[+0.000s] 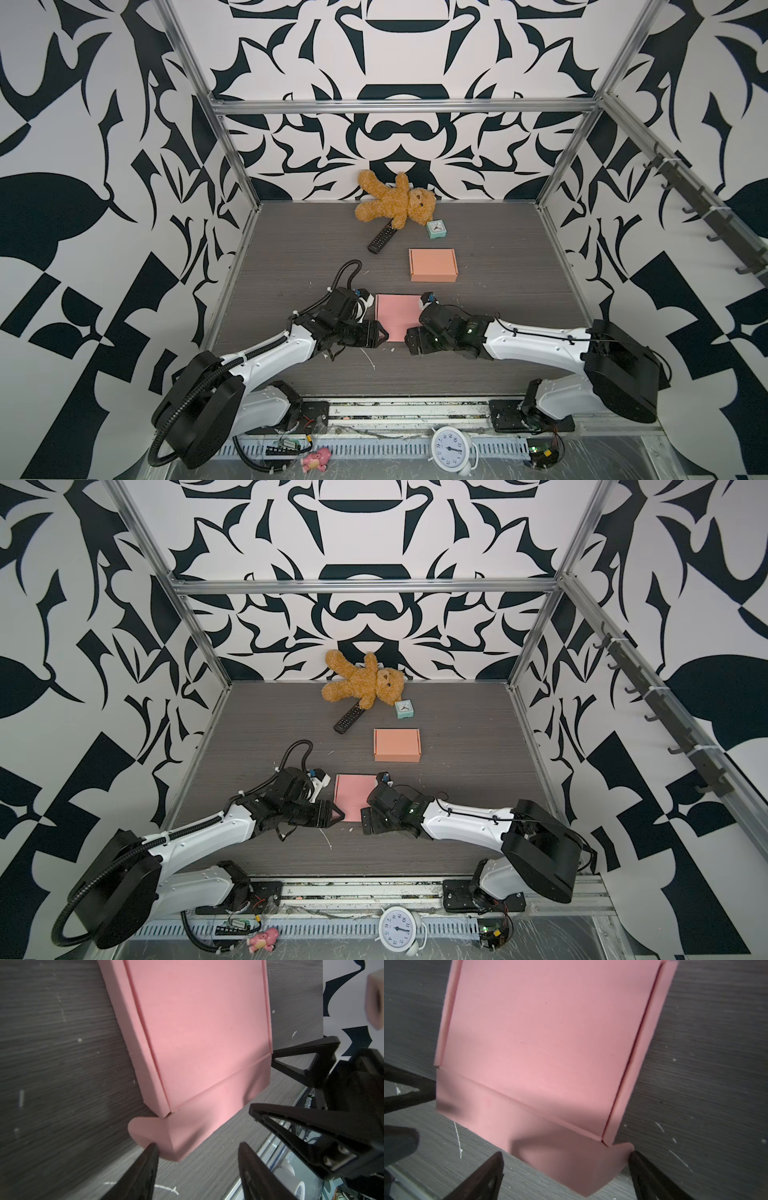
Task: Fold the paper box
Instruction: 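Bend the tuck flap up toward the box front with both grippers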
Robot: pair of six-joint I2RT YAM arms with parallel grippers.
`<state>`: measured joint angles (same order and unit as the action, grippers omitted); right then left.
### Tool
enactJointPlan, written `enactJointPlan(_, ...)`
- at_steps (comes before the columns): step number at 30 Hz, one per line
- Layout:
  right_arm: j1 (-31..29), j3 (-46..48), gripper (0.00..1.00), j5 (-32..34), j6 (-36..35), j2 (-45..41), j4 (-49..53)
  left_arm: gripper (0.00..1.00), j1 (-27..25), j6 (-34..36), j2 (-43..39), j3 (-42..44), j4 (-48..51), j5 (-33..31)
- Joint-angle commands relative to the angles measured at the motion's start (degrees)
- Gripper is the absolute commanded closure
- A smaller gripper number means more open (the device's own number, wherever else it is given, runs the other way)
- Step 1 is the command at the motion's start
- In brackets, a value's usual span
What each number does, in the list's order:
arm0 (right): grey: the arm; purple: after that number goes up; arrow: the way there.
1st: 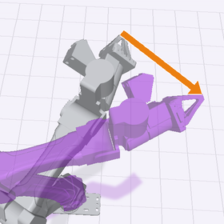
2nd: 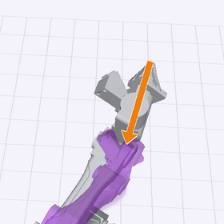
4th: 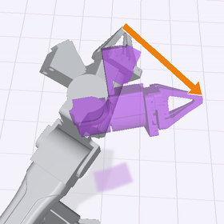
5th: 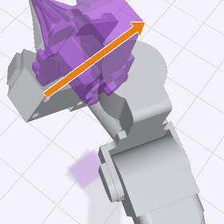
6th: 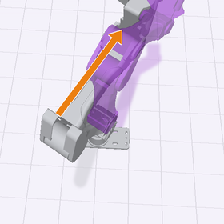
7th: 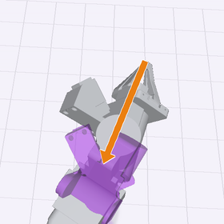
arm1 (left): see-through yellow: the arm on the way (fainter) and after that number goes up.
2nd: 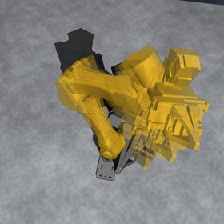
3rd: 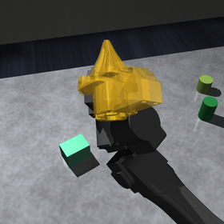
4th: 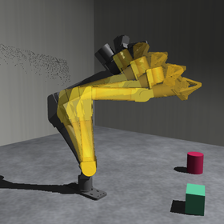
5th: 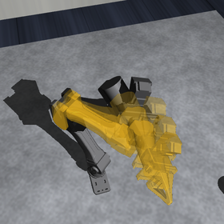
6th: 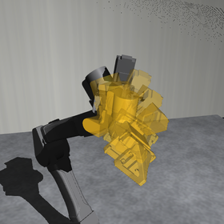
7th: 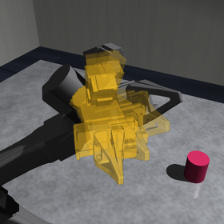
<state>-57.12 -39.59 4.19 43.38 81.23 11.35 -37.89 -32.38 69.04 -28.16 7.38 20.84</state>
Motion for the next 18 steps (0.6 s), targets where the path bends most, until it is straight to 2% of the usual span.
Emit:
enactJointPlan(1,-0.49,-2.33,0.04,-0.39,0.14,0.13,-1.49,0.36,-0.17,0.65,0.63,-1.49,-1.0,0.07)
enactJointPlan(18,-1.83,-4.26,0.05,-1.46,0.57,1.68,-2.72,0.36,-0.17,-0.23,-0.12,-0.93,-3.68,2.63)
